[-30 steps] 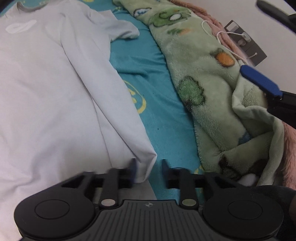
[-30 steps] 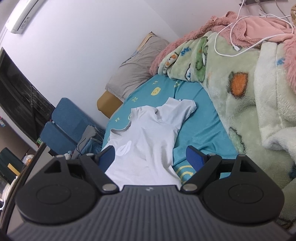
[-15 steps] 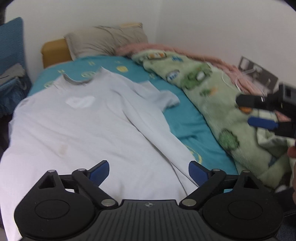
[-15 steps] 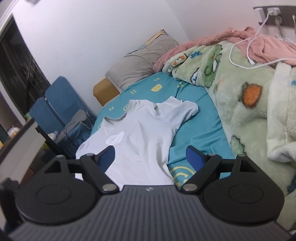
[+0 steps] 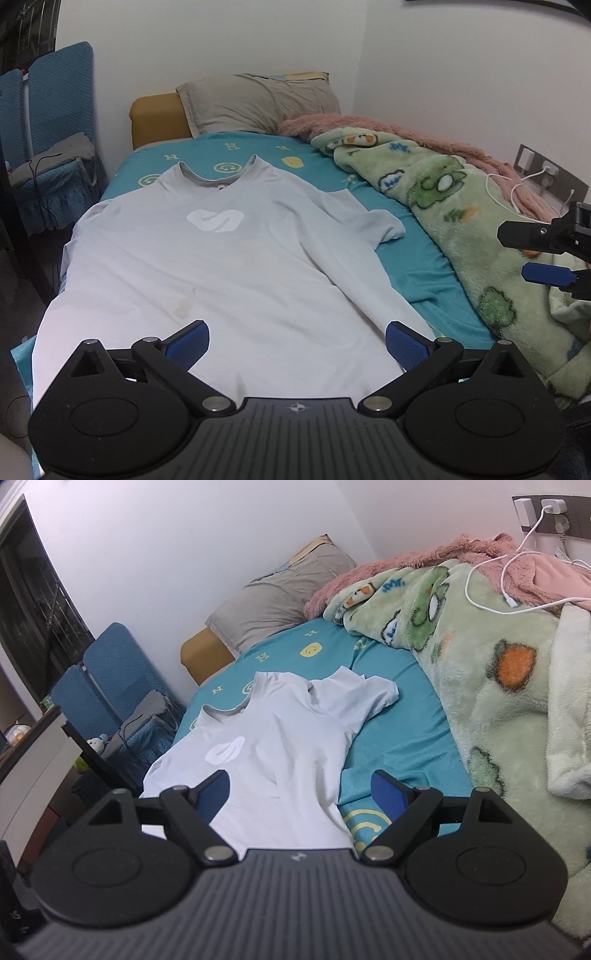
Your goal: Fold clothes
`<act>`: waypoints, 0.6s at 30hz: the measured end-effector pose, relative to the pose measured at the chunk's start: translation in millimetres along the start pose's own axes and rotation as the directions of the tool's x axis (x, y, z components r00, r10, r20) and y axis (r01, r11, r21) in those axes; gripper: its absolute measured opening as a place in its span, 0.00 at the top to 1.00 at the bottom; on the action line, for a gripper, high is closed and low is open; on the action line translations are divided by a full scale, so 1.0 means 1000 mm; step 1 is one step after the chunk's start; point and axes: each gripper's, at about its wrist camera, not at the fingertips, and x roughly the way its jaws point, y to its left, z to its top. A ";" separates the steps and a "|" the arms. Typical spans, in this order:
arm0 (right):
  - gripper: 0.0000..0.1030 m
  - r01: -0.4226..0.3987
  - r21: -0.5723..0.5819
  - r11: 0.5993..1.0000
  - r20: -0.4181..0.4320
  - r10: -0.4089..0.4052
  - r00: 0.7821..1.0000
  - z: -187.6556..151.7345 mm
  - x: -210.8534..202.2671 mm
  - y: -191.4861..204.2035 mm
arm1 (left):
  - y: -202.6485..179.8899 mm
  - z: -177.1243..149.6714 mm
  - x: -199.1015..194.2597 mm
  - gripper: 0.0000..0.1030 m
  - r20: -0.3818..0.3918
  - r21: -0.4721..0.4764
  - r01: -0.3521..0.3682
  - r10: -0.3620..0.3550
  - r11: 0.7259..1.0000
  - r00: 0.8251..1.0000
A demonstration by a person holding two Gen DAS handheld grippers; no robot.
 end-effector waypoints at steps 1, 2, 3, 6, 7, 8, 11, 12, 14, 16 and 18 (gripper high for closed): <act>0.17 0.001 0.000 1.000 -0.002 -0.001 1.000 0.000 0.002 0.001 | 0.001 0.000 0.000 0.00 0.000 -0.003 -0.004 0.004 1.000 1.000; 0.17 0.001 0.005 1.000 -0.004 -0.001 1.000 0.001 0.005 0.001 | 0.001 0.000 0.000 0.00 -0.001 -0.005 -0.008 0.008 1.000 1.000; 0.17 0.002 0.011 1.000 -0.005 -0.002 1.000 0.002 0.008 0.001 | 0.002 -0.001 0.001 0.00 -0.001 -0.008 -0.014 0.014 1.000 1.000; 0.17 0.001 0.034 0.999 -0.011 -0.001 1.000 0.006 0.019 0.000 | 0.005 -0.003 0.004 0.00 -0.007 -0.022 -0.034 0.034 0.999 0.999; 0.17 0.000 0.045 0.999 -0.013 0.001 1.000 0.009 0.025 0.000 | 0.007 -0.003 0.005 0.00 -0.013 -0.029 -0.039 0.038 0.999 0.999; 0.17 -0.002 0.056 0.998 -0.015 0.003 1.000 0.012 0.031 -0.001 | 0.008 -0.004 0.006 0.00 -0.018 -0.036 -0.043 0.042 0.998 0.999; 0.17 -0.019 0.133 0.991 -0.018 0.022 1.000 0.020 0.053 -0.011 | 0.013 -0.007 0.013 0.00 -0.040 -0.052 -0.060 0.058 0.997 0.998; 0.17 -0.028 0.172 0.985 -0.018 0.031 0.999 0.022 0.060 -0.017 | 0.014 -0.007 0.015 0.00 -0.045 -0.056 -0.068 0.065 0.996 0.997; 0.17 -0.041 0.253 0.966 -0.018 0.047 0.999 0.026 0.076 -0.029 | 0.017 -0.008 0.018 0.00 -0.055 -0.064 -0.086 0.082 0.994 0.995; 0.17 -0.044 0.327 0.944 -0.017 0.052 0.998 0.028 0.092 -0.044 | 0.021 -0.009 0.021 0.00 -0.063 -0.074 -0.098 0.094 0.992 0.994; 0.16 -0.042 0.390 0.920 -0.017 0.053 0.998 0.031 0.107 -0.057 | 0.025 -0.009 0.024 0.00 -0.068 -0.087 -0.113 0.107 0.990 0.992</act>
